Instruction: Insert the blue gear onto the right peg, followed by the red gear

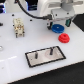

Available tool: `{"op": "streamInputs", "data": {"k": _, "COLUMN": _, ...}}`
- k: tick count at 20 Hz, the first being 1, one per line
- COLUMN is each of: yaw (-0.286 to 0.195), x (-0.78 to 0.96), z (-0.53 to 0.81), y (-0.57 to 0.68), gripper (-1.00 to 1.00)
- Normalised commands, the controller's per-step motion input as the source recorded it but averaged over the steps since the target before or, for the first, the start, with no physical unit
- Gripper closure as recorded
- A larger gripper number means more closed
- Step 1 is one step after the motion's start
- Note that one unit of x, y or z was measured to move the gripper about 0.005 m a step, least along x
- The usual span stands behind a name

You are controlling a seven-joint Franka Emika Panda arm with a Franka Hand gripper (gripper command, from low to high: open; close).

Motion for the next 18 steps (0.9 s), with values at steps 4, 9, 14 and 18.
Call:
{"op": "streamInputs", "data": {"k": 4, "yaw": 0.000, "x": -0.07, "z": -0.17, "y": -0.04, "gripper": 1.00}}
{"op": "streamInputs", "data": {"k": 9, "yaw": 0.000, "x": -0.02, "z": -0.12, "y": 0.00, "gripper": 1.00}}
{"op": "streamInputs", "data": {"k": 14, "yaw": 0.000, "x": 0.08, "z": 0.13, "y": 0.00, "gripper": 1.00}}
{"op": "streamInputs", "data": {"k": 18, "yaw": 0.000, "x": 0.40, "z": 0.47, "y": -0.07, "gripper": 1.00}}
